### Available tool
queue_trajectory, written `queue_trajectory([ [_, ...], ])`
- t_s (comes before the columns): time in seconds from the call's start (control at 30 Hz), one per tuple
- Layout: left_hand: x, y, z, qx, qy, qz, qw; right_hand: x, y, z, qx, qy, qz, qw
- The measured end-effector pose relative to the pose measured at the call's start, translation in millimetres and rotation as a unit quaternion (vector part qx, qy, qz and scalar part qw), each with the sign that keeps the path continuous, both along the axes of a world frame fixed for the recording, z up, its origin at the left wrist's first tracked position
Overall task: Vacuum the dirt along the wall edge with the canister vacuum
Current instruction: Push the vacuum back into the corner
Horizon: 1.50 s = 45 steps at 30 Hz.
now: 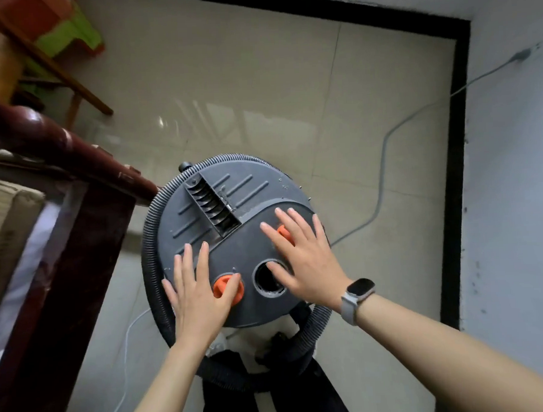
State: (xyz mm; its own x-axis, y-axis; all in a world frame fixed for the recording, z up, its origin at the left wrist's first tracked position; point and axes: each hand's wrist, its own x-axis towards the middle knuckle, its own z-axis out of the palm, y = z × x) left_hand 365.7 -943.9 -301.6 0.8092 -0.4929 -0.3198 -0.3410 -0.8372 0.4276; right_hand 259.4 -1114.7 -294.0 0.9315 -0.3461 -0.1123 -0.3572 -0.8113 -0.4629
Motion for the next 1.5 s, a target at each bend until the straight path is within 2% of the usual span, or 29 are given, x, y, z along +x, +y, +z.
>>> queue_trajectory([
  [0.07, 0, 5, -4, -0.019, 0.012, 0.009, 1.000, 5, 10, -7, -0.057, 0.077, 0.059, 0.994],
  [0.17, 2, 2, -4, -0.077, 0.005, 0.026, 0.997, 11, 15, -13, -0.114, 0.105, 0.052, 0.987],
  [0.3, 8, -5, -8, -0.088, -0.020, 0.031, 0.995, 23, 10, -23, -0.114, 0.068, 0.023, 0.991],
  [0.43, 27, -18, -15, -0.081, -0.033, 0.043, 0.995, 50, -9, -25, -0.095, 0.055, 0.047, 0.993],
  [0.57, 52, -46, -16, -0.088, -0.025, 0.091, 0.992, 91, -36, -21, -0.101, 0.097, 0.035, 0.989],
  [0.7, 64, -86, -11, -0.087, 0.058, 0.158, 0.982, 106, -29, -9, -0.088, 0.068, -0.092, 0.990],
  [0.77, 65, -113, -8, -0.109, 0.122, 0.173, 0.971, 95, -13, -10, -0.056, 0.068, -0.103, 0.991],
  [0.9, 68, -154, 5, -0.192, 0.260, 0.127, 0.938, 79, -18, -22, 0.075, 0.115, -0.152, 0.979],
  [0.93, 73, -157, 8, -0.214, 0.263, 0.126, 0.932, 81, -30, -23, 0.093, 0.114, -0.170, 0.974],
  [0.97, 80, -157, 10, -0.223, 0.219, 0.130, 0.941, 84, -43, -24, 0.095, 0.111, -0.180, 0.973],
  [1.03, 102, -155, 13, -0.206, 0.054, 0.113, 0.971, 90, -71, -24, 0.079, 0.113, -0.182, 0.974],
  [1.1, 130, -156, 14, -0.151, -0.048, 0.043, 0.987, 94, -100, -23, 0.043, 0.134, -0.164, 0.976],
  [1.23, 176, -169, 0, 0.003, -0.060, -0.114, 0.992, 110, -159, -19, -0.023, 0.175, -0.112, 0.978],
  [1.4, 207, -213, -22, 0.066, -0.085, -0.221, 0.969, 157, -220, -17, -0.072, 0.209, -0.047, 0.974],
  [1.5, 234, -246, -25, 0.034, -0.117, -0.219, 0.968, 191, -256, -20, -0.104, 0.209, -0.025, 0.972],
])
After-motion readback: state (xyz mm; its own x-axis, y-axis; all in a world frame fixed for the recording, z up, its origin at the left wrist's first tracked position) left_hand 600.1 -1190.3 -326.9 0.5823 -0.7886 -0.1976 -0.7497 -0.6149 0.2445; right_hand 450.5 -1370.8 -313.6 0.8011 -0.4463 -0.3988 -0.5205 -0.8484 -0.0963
